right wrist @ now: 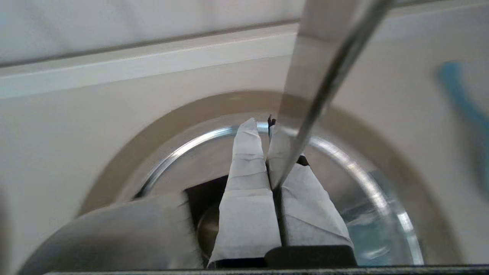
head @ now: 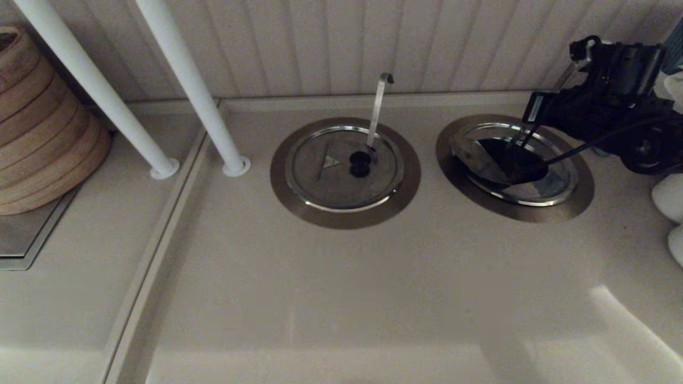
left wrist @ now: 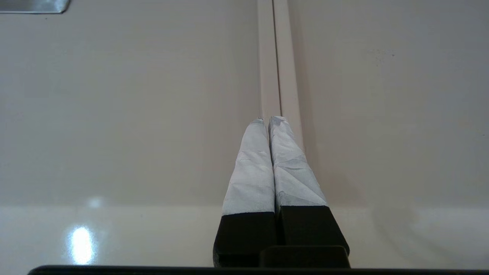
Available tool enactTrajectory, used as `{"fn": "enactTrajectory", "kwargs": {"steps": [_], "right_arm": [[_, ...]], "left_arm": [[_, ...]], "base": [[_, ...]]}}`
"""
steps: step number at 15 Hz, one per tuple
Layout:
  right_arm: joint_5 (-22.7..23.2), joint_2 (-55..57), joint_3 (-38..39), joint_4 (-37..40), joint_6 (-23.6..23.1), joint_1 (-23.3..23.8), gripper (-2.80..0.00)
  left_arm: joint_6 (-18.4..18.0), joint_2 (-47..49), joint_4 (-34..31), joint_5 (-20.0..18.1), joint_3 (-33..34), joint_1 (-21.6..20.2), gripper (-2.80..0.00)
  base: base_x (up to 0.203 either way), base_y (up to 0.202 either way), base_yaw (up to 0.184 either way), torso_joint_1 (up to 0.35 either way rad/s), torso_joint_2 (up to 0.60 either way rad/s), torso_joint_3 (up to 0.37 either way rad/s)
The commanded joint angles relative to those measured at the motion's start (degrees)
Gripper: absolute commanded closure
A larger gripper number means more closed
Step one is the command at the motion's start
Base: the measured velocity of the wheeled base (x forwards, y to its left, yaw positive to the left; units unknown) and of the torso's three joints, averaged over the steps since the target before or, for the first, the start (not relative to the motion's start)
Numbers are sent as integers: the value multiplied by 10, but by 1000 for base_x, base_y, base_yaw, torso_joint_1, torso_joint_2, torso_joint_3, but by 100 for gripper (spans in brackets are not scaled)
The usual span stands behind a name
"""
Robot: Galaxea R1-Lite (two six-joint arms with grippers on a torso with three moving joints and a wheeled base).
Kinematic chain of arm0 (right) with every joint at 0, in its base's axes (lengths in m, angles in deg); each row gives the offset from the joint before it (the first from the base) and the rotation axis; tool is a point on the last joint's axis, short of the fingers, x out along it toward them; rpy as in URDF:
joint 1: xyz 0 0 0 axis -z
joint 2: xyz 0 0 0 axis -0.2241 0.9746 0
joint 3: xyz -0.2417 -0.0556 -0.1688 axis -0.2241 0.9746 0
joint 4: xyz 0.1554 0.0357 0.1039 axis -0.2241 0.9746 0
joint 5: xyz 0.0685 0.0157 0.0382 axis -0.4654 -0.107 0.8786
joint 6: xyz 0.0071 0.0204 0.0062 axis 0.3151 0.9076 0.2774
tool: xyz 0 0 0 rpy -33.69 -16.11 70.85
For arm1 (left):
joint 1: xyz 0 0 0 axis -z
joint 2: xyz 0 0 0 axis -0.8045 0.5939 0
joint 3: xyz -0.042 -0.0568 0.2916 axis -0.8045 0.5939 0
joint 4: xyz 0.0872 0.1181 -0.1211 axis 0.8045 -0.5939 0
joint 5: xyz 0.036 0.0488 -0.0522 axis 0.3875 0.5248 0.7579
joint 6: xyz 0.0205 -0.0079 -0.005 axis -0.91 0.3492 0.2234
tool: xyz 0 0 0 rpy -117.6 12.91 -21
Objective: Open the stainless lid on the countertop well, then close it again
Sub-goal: Stir with a spoon
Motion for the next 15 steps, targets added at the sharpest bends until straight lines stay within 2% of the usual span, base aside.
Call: {"fn": "enactTrajectory", "kwargs": {"steps": [1, 5, 10, 13, 15], "right_arm": [[18, -30, 4, 25, 19, -7, 0], [32, -40, 14, 43, 9, -1, 0], [29, -37, 35, 57, -85, 25, 0], [23, -26, 31, 55, -88, 33, 0], [3, -3, 13, 28, -83, 33, 0]], "left_arm": [[0, 0, 1, 0, 0, 0, 0], [0, 0, 0, 0, 0, 0, 0], [0, 0, 0, 0, 0, 0, 0], [0, 0, 0, 0, 0, 0, 0], [0, 0, 0, 0, 0, 0, 0]], "base": [[0, 0, 0, 0, 0, 0], [0, 0, 0, 0, 0, 0], [0, 0, 0, 0, 0, 0], [0, 0, 0, 0, 0, 0], [0, 0, 0, 0, 0, 0]]}}
